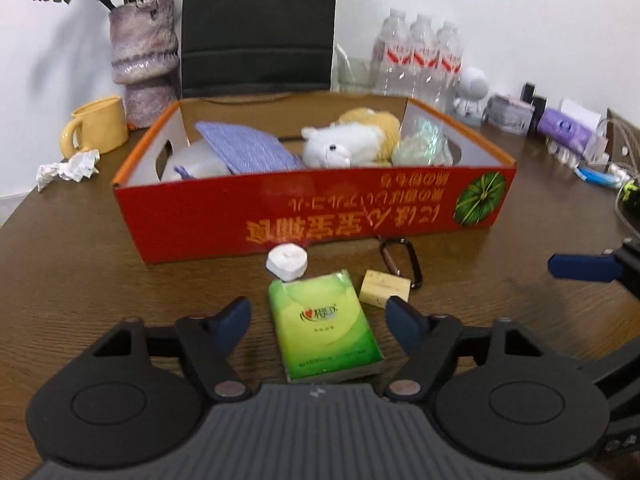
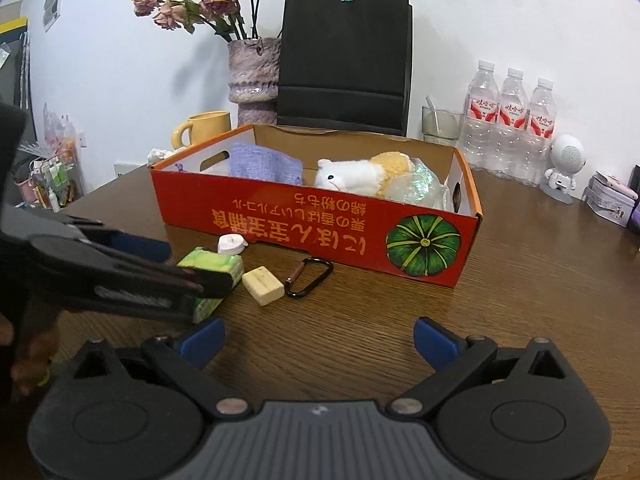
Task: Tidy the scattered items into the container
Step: 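Grasp the green tissue pack with the left tool, then grasp the yellow soap bar with the right tool while left holds the green pack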
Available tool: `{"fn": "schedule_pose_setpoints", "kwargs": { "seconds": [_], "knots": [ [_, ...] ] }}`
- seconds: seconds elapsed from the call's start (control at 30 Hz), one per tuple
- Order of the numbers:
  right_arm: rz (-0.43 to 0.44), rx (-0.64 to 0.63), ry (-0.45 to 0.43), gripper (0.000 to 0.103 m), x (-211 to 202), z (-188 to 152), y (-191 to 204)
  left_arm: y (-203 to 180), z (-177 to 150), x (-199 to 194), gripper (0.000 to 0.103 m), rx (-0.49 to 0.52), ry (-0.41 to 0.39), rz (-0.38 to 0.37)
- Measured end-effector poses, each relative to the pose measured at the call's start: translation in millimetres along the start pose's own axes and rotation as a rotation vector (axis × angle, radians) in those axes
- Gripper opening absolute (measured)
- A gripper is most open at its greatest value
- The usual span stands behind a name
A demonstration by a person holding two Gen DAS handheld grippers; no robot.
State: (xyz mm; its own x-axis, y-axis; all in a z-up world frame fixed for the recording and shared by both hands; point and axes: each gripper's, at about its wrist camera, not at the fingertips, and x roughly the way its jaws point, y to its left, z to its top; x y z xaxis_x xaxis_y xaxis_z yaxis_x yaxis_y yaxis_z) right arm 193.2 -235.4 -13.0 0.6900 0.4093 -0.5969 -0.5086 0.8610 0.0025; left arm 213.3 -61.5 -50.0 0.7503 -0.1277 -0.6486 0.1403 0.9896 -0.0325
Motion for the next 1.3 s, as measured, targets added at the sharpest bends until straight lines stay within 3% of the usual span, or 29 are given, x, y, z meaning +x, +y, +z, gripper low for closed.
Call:
{"fn": "schedule_pose_setpoints", "kwargs": {
  "seconds": [0.1, 0.23, 0.37, 0.4, 0.57, 0.7, 1.3],
  "knots": [
    [0.016, -0.018, 0.004, 0.096, 2, 0, 3, 5, -3, 5, 0.047, -0.016, 0.023, 0.018],
    [0.042, -0.07, -0.005, 0.088, 7, 8, 12, 17, -5, 2, 0.046, -0.011, 0.017, 0.028],
    [0.095, -0.136, -0.006, 0.047, 23, 20, 27, 36, -8, -3, 0.046, -0.038, 0.01, 0.051],
    [0.102, -0.148, 0.005, 0.042, 28, 22, 30, 40, -9, -5, 0.046, -0.046, 0.009, 0.056],
    [0.1, -0.207, 0.023, 0.042, 57, 35, 41, 58, -14, -11, 0.046, -0.058, 0.003, 0.069],
    [0.101, -0.229, 0.068, 0.027, 72, 36, 47, 62, -17, -14, 0.046, -0.056, -0.004, 0.065],
    [0.109, -0.224, 0.083, 0.028, 61, 29, 44, 63, -21, -16, 0.047, -0.049, -0.012, 0.063]
  ]
}}
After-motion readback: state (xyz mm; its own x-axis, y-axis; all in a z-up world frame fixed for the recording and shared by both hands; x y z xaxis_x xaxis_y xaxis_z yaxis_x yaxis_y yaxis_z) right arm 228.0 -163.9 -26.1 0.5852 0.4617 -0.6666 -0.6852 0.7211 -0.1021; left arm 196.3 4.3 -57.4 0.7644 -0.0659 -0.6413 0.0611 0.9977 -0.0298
